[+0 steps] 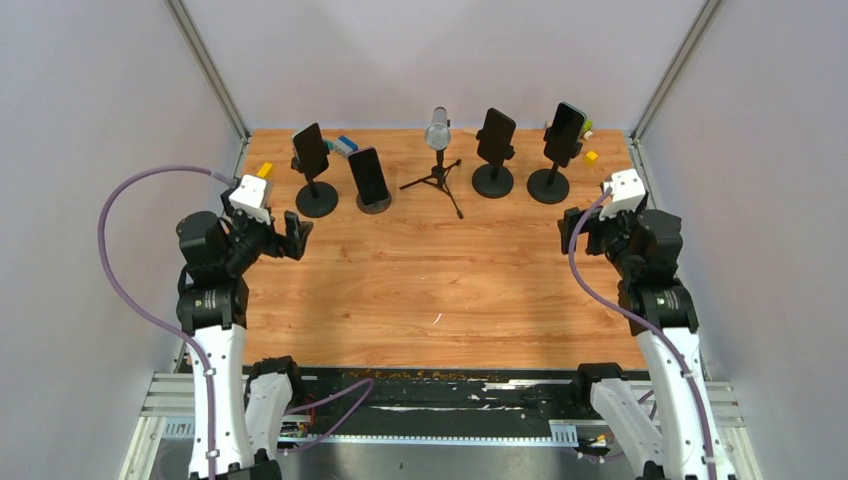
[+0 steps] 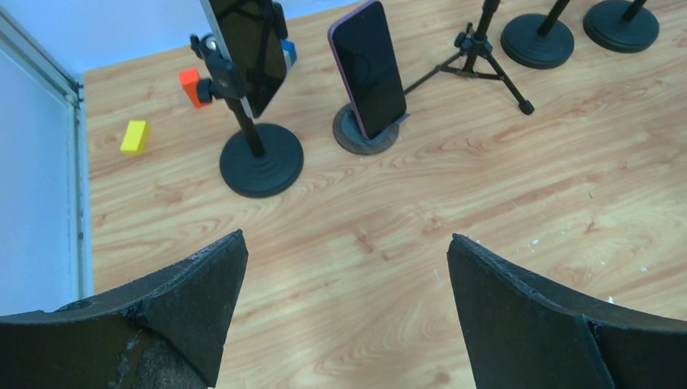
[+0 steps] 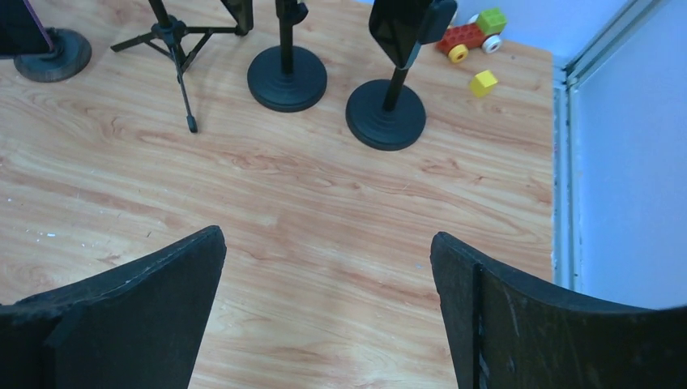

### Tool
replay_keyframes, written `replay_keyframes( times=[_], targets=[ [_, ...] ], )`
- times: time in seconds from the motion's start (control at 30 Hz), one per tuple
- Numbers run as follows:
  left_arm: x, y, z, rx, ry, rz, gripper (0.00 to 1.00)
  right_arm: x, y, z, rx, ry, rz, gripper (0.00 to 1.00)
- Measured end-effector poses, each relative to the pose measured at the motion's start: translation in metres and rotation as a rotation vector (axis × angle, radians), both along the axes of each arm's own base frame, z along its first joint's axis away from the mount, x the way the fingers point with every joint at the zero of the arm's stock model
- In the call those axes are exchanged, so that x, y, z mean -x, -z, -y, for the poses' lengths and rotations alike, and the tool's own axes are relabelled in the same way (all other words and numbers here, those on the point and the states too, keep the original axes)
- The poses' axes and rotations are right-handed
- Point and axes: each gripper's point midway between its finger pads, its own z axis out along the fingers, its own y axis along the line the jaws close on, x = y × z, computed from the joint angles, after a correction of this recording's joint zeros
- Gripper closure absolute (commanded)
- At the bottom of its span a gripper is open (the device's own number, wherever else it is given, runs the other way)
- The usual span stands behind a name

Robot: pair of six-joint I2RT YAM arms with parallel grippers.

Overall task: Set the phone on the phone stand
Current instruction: Reset both arms

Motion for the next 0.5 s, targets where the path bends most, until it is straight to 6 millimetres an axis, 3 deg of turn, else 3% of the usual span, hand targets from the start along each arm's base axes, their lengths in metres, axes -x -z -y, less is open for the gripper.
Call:
replay_keyframes(
  times=[0.37, 0.5],
  targets=[
    [0.037, 0.029, 0.005, -0.017, -0.01, -0.057, 0.0, 0.029, -0.006, 0.012, 0.026, 0.052, 0.091, 0.0],
    [0.045, 0.024, 0.004, -0.027, -0.025, -0.015, 0.0, 0.039, -0.009, 0.018, 0.038, 0.083, 0.133, 0.0]
  ],
)
